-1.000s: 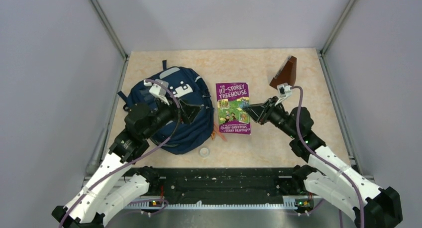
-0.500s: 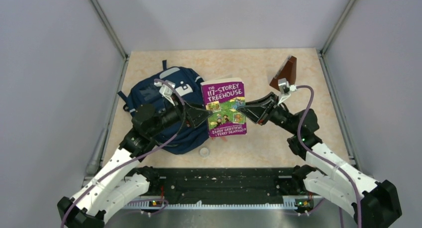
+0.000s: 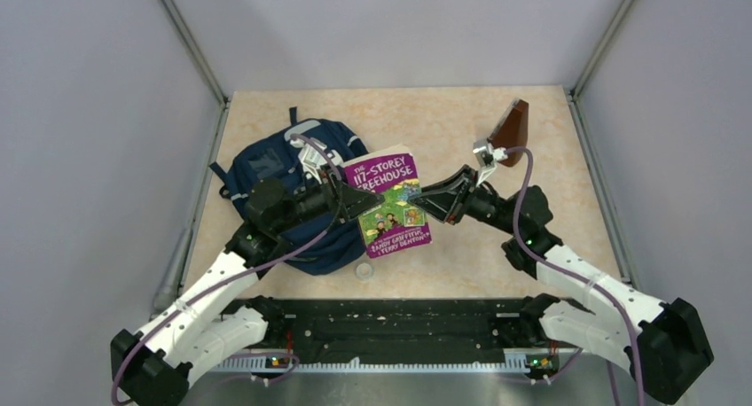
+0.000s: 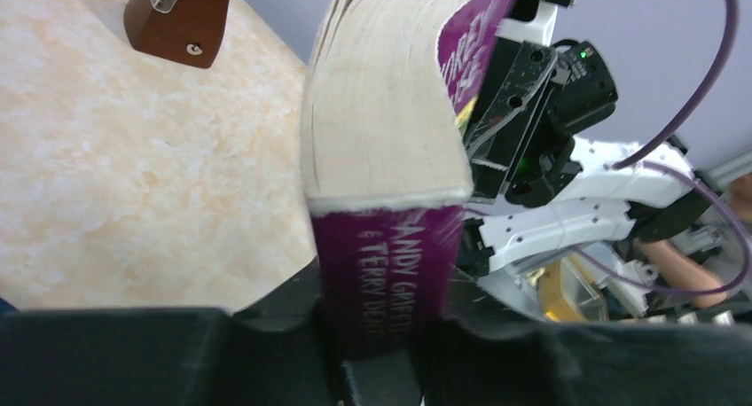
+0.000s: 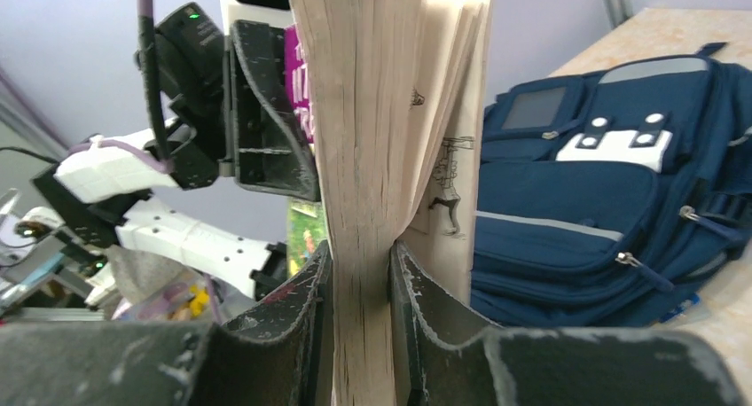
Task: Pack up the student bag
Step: Pick up the book from the center of the board.
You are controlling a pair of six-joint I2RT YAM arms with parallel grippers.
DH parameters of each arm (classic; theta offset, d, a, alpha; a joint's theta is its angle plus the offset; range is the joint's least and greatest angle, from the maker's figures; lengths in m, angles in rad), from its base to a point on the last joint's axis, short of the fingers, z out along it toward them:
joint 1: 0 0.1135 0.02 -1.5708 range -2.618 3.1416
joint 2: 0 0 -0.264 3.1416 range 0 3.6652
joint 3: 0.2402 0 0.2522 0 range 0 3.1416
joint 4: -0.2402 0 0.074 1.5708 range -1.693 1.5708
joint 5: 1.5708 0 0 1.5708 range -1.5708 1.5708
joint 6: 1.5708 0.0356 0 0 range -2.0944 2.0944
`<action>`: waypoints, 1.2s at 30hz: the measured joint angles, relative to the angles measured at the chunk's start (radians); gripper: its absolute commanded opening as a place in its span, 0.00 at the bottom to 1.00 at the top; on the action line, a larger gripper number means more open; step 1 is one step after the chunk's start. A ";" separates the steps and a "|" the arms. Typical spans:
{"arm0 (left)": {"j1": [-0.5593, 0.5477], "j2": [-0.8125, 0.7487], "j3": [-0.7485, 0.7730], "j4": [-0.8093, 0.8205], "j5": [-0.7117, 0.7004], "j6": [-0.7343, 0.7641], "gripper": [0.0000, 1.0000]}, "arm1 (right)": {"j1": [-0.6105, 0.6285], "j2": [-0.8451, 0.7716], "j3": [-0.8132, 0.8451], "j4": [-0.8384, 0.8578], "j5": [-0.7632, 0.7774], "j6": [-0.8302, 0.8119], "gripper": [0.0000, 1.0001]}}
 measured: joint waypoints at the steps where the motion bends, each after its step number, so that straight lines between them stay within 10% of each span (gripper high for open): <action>1: 0.001 0.005 -0.002 0.009 0.006 0.000 0.06 | 0.005 0.002 0.008 -0.019 0.005 -0.017 0.00; 7: 0.000 -0.019 -0.018 0.022 -0.008 0.008 0.00 | 0.021 -0.010 0.056 -0.151 0.071 -0.105 0.78; 11: -0.002 -0.078 -0.032 -0.029 -0.009 0.044 0.00 | 0.022 -0.042 0.073 -0.228 0.141 -0.166 0.89; 27: -0.002 -0.130 -0.032 -0.043 0.091 0.093 0.00 | 0.029 0.062 0.132 -0.237 -0.133 -0.203 0.81; 36: -0.002 -0.115 -0.030 -0.041 0.130 0.121 0.00 | 0.058 0.098 0.150 -0.159 -0.239 -0.158 0.24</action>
